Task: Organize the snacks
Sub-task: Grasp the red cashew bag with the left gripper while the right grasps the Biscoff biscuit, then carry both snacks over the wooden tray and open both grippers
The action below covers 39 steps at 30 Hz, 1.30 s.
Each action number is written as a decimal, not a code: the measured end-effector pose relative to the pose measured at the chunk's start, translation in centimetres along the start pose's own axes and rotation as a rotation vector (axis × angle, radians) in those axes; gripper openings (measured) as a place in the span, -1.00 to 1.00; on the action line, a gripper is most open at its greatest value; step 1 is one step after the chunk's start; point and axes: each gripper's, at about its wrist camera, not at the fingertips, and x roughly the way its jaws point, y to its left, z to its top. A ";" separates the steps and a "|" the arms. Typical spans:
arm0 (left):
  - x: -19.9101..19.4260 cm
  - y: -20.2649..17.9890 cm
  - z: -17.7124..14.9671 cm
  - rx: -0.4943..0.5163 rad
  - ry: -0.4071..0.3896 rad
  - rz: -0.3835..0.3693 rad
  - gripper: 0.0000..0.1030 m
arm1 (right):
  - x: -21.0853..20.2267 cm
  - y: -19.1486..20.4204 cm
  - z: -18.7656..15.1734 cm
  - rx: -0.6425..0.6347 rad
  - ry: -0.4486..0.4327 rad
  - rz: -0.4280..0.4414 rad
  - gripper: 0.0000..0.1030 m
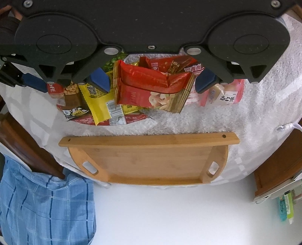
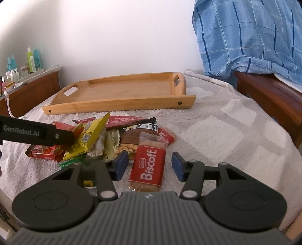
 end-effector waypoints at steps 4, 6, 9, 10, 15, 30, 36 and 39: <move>0.3 -0.4 0.1 0.026 0.000 -0.003 0.73 | 0.1 -0.2 0.0 0.041 0.003 0.027 0.00; 0.5 -0.4 0.1 0.026 0.008 -0.004 0.62 | 0.2 -0.2 0.0 0.048 0.002 0.034 -0.05; 0.3 -0.8 0.2 0.032 0.003 0.001 0.42 | 0.2 0.0 -0.1 0.050 -0.003 0.041 -0.21; 0.2 -0.9 0.2 0.040 0.000 0.011 0.37 | 0.1 0.0 -0.1 0.049 -0.006 0.036 -0.27; -0.7 -1.4 0.5 0.043 -0.013 0.017 0.34 | -0.4 -0.5 0.0 0.086 -0.023 0.027 -0.30; -2.2 0.6 6.7 -0.014 -0.085 0.041 0.34 | -0.9 -3.2 6.5 0.113 -0.142 0.076 -0.30; 0.2 2.6 11.1 -0.102 -0.076 0.029 0.34 | 3.2 -4.6 11.9 0.093 -0.152 0.140 -0.30; 2.3 3.2 13.0 -0.137 -0.062 0.031 0.34 | 5.9 -5.4 13.8 0.110 -0.126 0.171 -0.30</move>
